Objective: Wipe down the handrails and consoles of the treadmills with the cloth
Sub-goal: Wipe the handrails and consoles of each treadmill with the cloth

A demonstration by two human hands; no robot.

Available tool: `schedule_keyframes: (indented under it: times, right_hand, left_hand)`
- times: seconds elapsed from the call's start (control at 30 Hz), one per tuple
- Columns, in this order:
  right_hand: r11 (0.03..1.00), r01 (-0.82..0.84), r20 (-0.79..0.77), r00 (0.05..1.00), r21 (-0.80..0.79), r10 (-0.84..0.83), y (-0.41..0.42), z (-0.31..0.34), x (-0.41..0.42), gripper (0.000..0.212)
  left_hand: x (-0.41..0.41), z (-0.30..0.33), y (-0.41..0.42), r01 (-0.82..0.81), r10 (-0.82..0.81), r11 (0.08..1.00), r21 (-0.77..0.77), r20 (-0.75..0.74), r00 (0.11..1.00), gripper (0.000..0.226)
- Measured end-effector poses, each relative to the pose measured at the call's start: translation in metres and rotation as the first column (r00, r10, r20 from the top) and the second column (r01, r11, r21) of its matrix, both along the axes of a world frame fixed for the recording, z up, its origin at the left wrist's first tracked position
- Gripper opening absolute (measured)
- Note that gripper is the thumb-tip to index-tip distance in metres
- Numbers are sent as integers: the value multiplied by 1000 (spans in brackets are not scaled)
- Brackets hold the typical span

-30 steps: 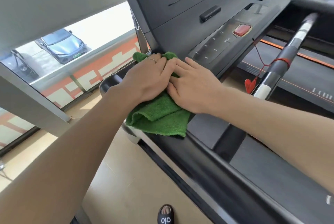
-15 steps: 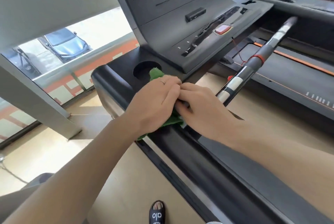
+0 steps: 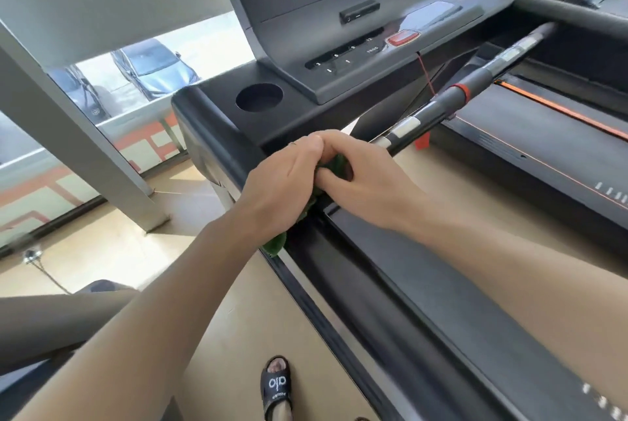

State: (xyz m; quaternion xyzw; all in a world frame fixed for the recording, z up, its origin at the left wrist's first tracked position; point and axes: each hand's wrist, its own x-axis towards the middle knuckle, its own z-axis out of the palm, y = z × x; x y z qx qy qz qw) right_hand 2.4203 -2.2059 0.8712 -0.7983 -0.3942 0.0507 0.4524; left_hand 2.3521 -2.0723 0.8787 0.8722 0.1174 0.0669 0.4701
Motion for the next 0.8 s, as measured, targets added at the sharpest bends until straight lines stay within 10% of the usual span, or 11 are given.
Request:
schedule_keyframes:
  times: [0.07, 0.23, 0.4, 0.6, 0.8]
  right_hand:
    - [997, 67, -18, 998, -29, -68, -7, 4, 1, 6]
    - [968, 213, -219, 959, 132, -181, -27, 19, 8, 13]
    - [950, 75, 276, 961, -302, 12, 1, -23, 10, 51]
    - [919, 53, 450, 882, -390, 140, 28, -32, 19, 69]
    - [727, 167, 400, 902, -666, 159, 46, -1, 18, 20]
  left_hand:
    - [0, 6, -4, 12, 3, 963, -269, 56, 998, 40]
    - [2, 10, -4, -178, 229, 950, -258, 182, 956, 48]
    - [6, -8, -11, -361, 351, 928, 96, 101, 931, 46]
    - [7, -12, -12, -439, 428, 898, 26, 175, 887, 50]
    - [7, -14, -10, -445, 435, 895, 32, 164, 885, 51]
